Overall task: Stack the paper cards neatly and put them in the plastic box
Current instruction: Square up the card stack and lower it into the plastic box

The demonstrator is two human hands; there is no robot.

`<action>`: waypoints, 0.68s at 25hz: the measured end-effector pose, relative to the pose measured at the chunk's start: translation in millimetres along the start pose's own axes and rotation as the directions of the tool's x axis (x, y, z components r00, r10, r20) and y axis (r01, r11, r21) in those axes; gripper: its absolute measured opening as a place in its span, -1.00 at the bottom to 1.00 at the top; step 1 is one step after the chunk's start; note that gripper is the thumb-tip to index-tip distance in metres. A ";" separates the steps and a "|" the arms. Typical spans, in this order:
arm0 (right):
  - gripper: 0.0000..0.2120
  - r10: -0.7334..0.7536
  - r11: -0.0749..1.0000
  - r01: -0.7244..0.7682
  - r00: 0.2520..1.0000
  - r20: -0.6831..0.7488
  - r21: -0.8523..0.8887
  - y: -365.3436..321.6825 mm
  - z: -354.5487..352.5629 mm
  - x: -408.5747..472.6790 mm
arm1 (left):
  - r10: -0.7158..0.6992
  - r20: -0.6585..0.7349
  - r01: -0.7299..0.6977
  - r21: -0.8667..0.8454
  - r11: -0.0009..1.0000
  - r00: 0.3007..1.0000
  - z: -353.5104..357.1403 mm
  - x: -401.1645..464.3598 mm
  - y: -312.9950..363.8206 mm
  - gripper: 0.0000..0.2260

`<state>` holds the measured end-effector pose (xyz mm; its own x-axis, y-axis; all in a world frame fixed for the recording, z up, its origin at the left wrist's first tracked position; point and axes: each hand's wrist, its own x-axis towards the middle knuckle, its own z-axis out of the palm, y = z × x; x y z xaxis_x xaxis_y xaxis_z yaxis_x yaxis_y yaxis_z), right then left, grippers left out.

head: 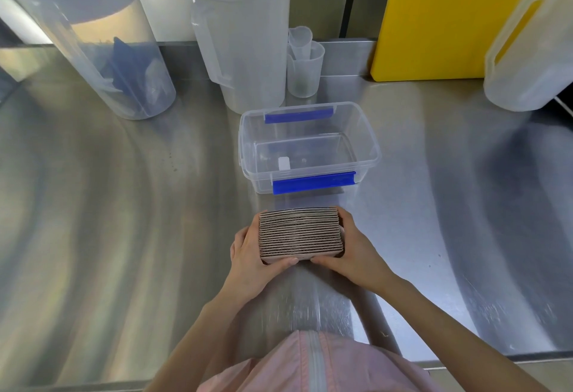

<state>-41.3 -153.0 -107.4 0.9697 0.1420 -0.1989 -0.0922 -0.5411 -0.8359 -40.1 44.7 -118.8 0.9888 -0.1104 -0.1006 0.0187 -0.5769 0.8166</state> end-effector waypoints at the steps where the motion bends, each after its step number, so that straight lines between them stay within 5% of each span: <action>1: -0.29 -0.008 1.000 0.008 1.000 0.014 -0.013 -0.5 1.0 -0.2 | -0.008 0.005 0.008 0.027 1.000 1.000 0.5 0.3 -2.0 -0.13; 17: -0.32 -0.011 0.997 0.017 0.997 0.076 -0.070 3.1 -1.2 -2.8 | -0.048 0.049 0.044 0.091 0.995 0.998 1.2 0.7 -0.4 -0.17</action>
<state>-44.0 -156.1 -108.8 0.9507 0.2104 -0.2277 -0.0602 -0.5952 -0.8013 -39.6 43.8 -119.8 0.9783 -0.1222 -0.1676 0.0481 -0.6525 0.7562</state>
